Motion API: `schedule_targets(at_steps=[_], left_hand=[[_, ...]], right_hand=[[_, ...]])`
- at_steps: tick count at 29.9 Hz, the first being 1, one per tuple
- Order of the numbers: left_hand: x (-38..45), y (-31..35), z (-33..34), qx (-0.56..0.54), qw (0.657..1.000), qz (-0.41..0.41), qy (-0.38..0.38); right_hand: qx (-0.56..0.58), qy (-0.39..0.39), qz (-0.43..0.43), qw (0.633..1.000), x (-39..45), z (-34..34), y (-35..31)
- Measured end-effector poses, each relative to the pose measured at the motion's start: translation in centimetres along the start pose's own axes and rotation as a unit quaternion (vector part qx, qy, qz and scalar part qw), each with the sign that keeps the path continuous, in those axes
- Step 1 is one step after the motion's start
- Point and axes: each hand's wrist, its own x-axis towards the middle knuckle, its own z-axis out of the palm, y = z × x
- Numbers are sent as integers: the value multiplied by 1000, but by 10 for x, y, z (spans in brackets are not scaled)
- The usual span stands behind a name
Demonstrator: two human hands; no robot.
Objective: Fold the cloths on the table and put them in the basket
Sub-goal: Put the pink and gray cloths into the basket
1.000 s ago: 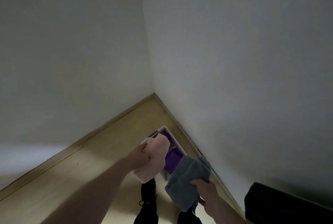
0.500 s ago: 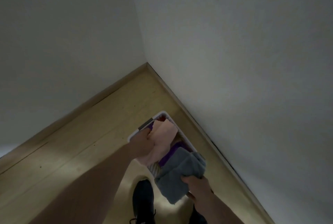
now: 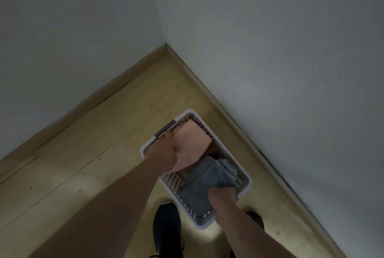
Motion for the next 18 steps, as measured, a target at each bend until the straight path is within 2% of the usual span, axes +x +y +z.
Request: schedule_targets(at_steps=[1,2,4,6,9,11,12,15,18], left_hand=[[-5,2,1,15,1000,-3,13],[-10,5,1,20,999,-3,30],[-21,9,1,1,997,2,74],[-38,15,-3,-31,993,24,111],[-69,18,-7,-3,990,110,83],[-78,17,-3,30,987,159,19],[-78,15,1,49,985,165,-13],[-68,9,9,87,983,147,-72],[-51,6,16,111,981,126,-100]], right_hand=[[-69,13,-10,997,-5,-1,-4],[-30,28,-2,999,-8,-1,-7],[198,67,31,977,-12,-6,-3],[273,94,-12,957,-27,-8,3],[123,154,-180,964,-58,-20,19],[-31,164,-330,929,-65,-30,31],[-113,125,-364,916,-63,-35,35],[-322,14,-358,876,-51,-39,37],[-366,5,-362,857,-34,-40,34]])
